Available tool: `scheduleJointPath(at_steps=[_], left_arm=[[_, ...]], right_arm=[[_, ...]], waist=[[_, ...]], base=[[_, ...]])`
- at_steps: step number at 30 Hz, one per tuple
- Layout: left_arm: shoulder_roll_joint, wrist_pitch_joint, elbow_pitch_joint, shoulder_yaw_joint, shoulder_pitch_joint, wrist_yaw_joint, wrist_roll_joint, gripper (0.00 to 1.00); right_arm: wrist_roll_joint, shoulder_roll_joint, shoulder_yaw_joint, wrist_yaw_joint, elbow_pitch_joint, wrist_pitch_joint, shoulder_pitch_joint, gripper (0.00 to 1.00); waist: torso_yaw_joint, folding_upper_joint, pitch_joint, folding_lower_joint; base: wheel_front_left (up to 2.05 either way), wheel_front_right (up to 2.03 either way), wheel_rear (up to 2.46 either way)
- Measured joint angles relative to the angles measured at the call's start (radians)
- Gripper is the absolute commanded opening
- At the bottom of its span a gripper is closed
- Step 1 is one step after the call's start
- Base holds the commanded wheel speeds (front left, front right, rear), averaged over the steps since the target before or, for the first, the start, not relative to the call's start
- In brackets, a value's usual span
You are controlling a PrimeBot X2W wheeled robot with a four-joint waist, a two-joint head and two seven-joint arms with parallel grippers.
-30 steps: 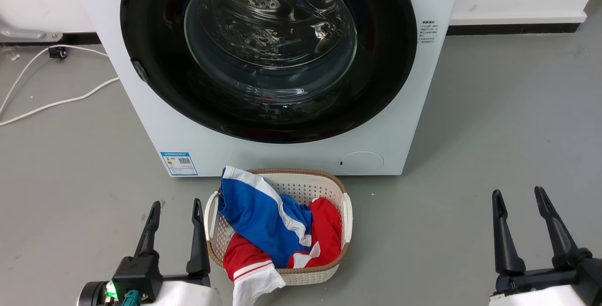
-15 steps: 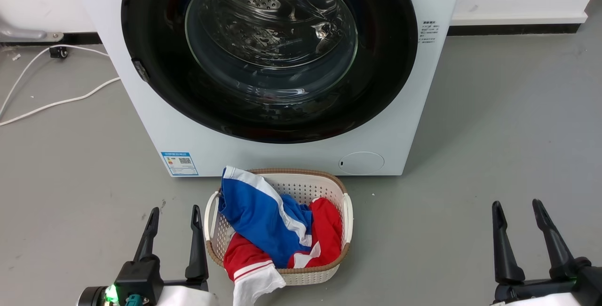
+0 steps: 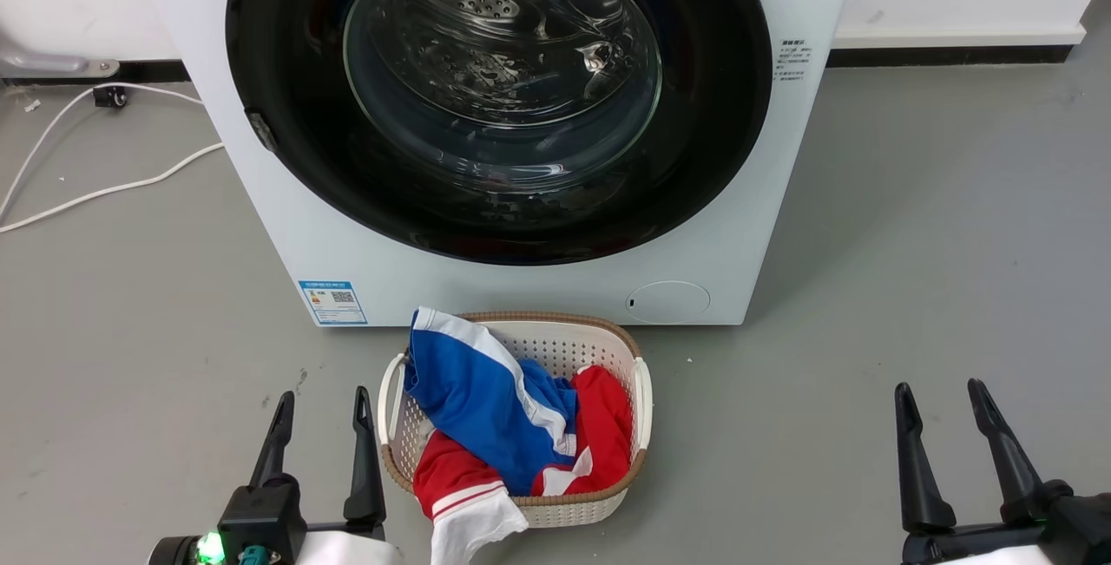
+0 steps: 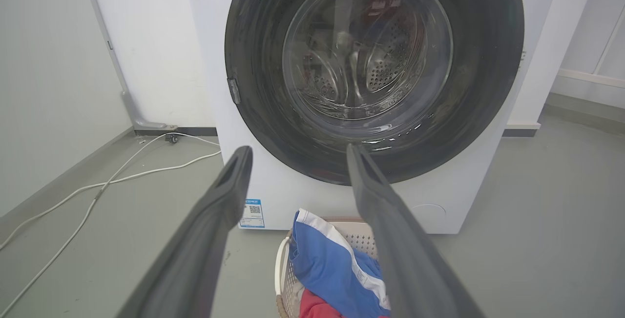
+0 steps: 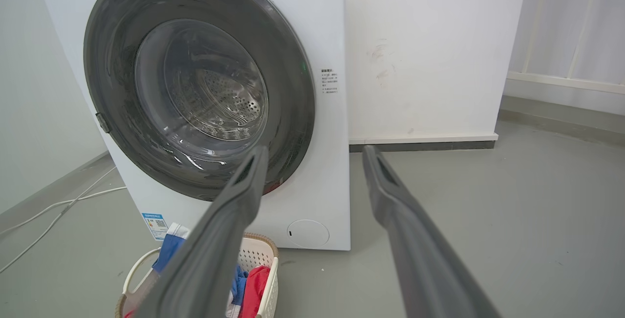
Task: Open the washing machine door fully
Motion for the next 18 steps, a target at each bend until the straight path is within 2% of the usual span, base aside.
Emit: scheduleJointPath(at_steps=[5, 6, 7, 12, 16, 17, 18], left_arm=[[0.0, 0.0, 0.0, 0.0, 0.0, 0.002, 0.001, 1.0], [0.0, 0.0, 0.0, 0.001, 0.0, 0.002, 0.001, 1.0], [0.0, 0.0, 0.0, 0.0, 0.0, 0.003, 0.001, 1.0], [0.0, 0.0, -0.001, 0.003, 0.0, 0.004, 0.001, 1.0], [0.0, 0.0, -0.001, 0.004, 0.0, 0.004, 0.001, 1.0], [0.0, 0.0, -0.001, 0.004, 0.0, 0.004, 0.001, 1.0], [0.0, 0.0, -0.001, 0.004, 0.0, 0.004, 0.0, 1.0]], right_arm=[[-0.003, 0.0, 0.003, 0.0, 0.0, 0.0, 0.0, 0.98], [-0.002, 0.0, 0.003, 0.0, -0.003, 0.0, 0.0, 0.38], [0.002, 0.0, 0.004, 0.0, -0.005, 0.0, -0.001, 0.0], [0.101, 0.0, -0.002, 0.0, -0.018, 0.0, -0.008, 0.0], [0.319, 0.0, -0.012, 0.0, -0.011, 0.0, -0.018, 0.0], [0.319, 0.0, -0.012, 0.0, -0.011, 0.0, -0.018, 0.0], [0.458, 0.0, -0.003, 0.0, -0.005, 0.0, -0.02, 0.0]], waist=[[0.0, 0.0, -0.001, 0.0], [0.0, 0.0, -0.001, 0.0], [-0.001, 0.0, -0.002, 0.0], [-0.003, 0.0, -0.003, 0.0], [-0.004, 0.0, -0.005, 0.0], [-0.004, 0.0, -0.005, 0.0], [-0.003, 0.0, -0.005, 0.0]], base=[[0.0, 0.0, 0.0], [0.0, 0.0, 0.0], [0.0, 0.0, 0.0], [0.0, 0.0, 0.0], [0.0, 0.0, 0.0], [0.0, 0.0, 0.0], [0.0, 0.0, 0.0]])
